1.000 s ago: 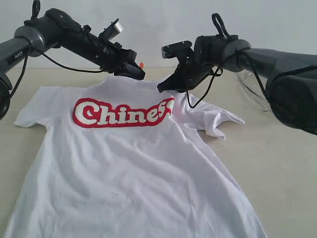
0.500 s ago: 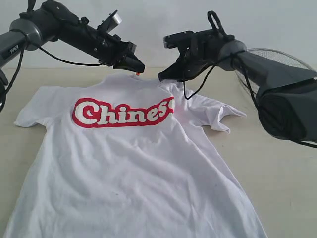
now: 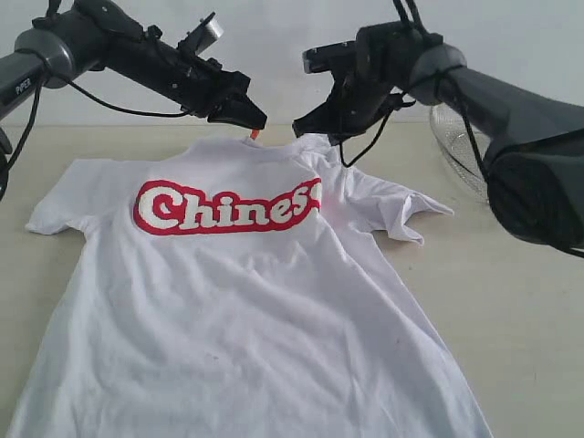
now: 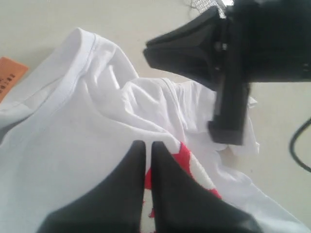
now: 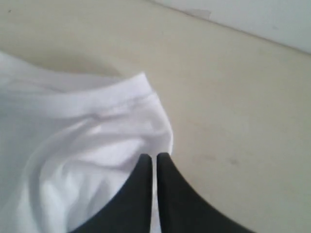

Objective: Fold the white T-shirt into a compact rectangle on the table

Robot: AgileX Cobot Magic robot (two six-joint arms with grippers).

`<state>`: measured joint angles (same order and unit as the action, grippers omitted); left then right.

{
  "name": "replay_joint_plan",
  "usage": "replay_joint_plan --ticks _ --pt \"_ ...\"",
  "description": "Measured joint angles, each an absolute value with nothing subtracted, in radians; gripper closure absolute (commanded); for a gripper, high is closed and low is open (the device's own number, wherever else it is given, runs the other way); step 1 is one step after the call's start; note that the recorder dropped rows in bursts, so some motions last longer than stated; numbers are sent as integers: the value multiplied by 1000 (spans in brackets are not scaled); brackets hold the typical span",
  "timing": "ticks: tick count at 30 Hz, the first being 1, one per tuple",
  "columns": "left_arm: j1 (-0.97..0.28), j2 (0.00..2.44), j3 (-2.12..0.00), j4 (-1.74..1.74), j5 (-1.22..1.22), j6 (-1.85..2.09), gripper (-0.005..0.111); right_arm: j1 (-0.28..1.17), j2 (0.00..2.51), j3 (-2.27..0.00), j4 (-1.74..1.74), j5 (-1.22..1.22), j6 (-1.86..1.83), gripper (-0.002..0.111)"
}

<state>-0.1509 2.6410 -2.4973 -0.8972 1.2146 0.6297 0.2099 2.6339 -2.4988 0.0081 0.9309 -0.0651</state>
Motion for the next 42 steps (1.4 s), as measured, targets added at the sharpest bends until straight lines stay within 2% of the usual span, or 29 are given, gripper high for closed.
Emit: replay_joint_plan --ticks 4,9,21,35,42 --pt "-151 2641 -2497 -897 1215 630 102 210 2581 -2501 18 1133 -104 108" --pt "-151 2639 -2497 -897 1215 630 102 210 2574 -2501 42 1210 -123 108" --pt "-151 2639 -2497 -897 1215 630 102 210 2675 -2501 137 1217 -149 108" --pt "-151 2639 -2497 -897 1215 625 102 219 2679 -2510 -7 1202 -36 108" --pt "-151 2639 -2497 -897 1215 625 102 219 2683 -2510 -203 1176 47 108"
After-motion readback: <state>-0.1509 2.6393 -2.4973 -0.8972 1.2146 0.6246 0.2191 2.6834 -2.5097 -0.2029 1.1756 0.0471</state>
